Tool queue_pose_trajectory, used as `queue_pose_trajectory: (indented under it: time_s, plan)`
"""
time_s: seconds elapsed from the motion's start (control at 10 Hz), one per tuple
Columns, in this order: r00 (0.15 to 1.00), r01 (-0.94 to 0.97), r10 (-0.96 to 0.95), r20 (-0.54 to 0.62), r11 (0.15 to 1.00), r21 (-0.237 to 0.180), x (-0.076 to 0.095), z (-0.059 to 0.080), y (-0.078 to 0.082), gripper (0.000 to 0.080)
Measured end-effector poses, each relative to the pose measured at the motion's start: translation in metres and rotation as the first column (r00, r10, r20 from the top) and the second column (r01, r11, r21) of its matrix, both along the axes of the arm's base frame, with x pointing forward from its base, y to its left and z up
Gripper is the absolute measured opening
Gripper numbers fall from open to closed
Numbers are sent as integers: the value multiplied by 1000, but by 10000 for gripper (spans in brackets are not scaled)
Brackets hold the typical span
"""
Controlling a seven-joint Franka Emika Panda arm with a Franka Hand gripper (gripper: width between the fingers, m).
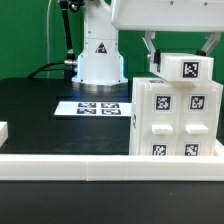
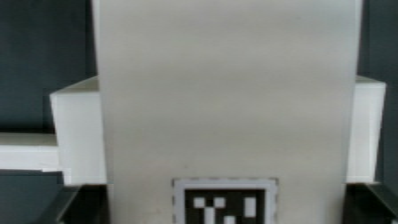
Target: Assemble cabinet
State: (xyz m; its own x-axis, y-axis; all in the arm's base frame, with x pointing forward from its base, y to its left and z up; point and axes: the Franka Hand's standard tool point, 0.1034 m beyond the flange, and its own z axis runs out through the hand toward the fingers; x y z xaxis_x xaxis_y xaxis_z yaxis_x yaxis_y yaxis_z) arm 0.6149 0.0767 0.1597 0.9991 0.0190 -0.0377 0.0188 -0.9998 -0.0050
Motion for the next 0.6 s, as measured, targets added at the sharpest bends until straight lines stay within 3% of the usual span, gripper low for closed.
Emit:
queue_pose_trajectory:
  time_s: [0.6]
  plan:
    - [1000, 3, -3, 14, 1000, 1, 0, 0, 0, 560]
